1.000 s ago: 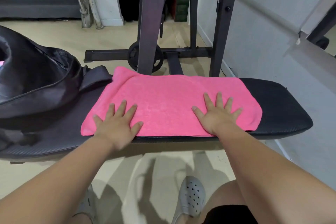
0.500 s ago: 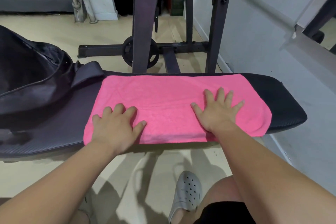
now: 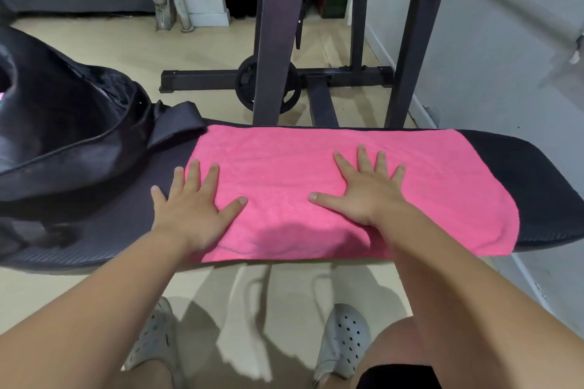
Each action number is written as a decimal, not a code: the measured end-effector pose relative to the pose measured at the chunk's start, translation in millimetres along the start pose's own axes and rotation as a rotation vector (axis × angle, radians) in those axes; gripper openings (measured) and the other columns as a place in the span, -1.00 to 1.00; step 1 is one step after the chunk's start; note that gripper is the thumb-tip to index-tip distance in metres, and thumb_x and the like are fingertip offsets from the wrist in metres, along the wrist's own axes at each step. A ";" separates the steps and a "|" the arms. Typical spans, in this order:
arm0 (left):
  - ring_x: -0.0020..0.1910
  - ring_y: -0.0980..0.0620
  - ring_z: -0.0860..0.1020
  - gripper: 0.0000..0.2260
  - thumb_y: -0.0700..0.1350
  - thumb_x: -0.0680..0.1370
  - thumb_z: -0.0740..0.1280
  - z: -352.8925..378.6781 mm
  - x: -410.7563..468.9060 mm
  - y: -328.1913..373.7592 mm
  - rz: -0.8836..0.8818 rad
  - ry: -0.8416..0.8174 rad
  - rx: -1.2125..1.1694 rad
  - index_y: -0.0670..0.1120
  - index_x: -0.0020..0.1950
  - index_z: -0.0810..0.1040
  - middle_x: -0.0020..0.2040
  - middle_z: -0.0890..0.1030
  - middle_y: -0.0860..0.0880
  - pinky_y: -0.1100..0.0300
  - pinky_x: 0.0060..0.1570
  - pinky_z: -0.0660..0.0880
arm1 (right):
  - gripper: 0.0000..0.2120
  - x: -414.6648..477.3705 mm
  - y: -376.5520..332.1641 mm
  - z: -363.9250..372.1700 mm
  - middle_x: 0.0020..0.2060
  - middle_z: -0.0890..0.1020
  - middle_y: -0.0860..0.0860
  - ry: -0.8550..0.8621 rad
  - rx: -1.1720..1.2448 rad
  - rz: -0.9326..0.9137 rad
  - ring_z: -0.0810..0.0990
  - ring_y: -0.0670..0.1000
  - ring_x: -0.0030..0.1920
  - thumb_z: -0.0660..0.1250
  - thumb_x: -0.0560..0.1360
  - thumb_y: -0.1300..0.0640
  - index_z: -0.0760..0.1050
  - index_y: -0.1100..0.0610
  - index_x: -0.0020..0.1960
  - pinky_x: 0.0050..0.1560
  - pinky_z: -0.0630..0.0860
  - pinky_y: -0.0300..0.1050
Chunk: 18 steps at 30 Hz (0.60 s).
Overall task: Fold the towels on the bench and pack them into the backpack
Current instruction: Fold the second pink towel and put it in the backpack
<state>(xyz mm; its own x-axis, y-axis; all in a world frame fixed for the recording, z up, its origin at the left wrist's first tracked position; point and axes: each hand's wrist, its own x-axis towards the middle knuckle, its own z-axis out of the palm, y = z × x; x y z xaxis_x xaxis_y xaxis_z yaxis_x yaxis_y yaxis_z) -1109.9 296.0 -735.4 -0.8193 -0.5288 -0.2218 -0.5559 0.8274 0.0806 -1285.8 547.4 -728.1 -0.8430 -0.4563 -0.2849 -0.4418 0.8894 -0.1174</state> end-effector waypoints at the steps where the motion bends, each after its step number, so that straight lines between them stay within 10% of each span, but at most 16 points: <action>1: 0.62 -0.11 -0.20 -0.13 0.57 0.44 -0.16 -1.0 1.1 0.3 0.002 0.003 -0.010 0.15 0.64 -0.17 0.65 -0.20 -0.01 -0.34 0.52 -0.12 | 0.11 1.3 -5.1 -2.9 0.64 -0.21 0.04 0.015 0.015 0.010 -0.25 0.30 0.60 -0.06 0.20 -0.74 -0.15 -0.27 0.62 0.46 -0.28 0.51; 8: 0.15 -0.26 0.47 -0.34 0.42 0.43 0.13 -2.8 -18.0 -25.8 0.067 0.370 -0.108 0.01 0.34 0.46 0.27 0.52 -0.10 -0.15 0.12 0.49 | -0.21 10.4 -61.3 -3.8 0.65 -0.04 0.07 0.136 0.066 -0.145 -0.18 0.26 0.62 0.06 0.49 -0.50 0.06 -0.19 0.62 0.48 -0.24 0.49; 18: -0.20 -0.10 0.45 -0.53 0.42 0.37 0.20 -0.4 -52.4 -72.2 -0.056 0.385 -0.125 0.00 -0.19 0.43 -0.26 0.47 0.04 0.01 -0.22 0.48 | -0.48 11.3 -198.2 -5.6 0.26 0.42 0.03 0.287 0.131 -0.487 0.32 0.15 0.27 0.14 0.56 -0.34 0.43 -0.16 0.43 0.28 0.26 0.14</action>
<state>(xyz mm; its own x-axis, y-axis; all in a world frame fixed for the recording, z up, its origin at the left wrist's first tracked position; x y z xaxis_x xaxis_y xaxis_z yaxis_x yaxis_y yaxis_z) -1027.0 263.9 -729.2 -0.7666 -0.6246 0.1490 -0.5948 0.7781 0.2019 -1209.5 365.9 -702.7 -0.6099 -0.7863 0.0988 -0.7732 0.5630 -0.2920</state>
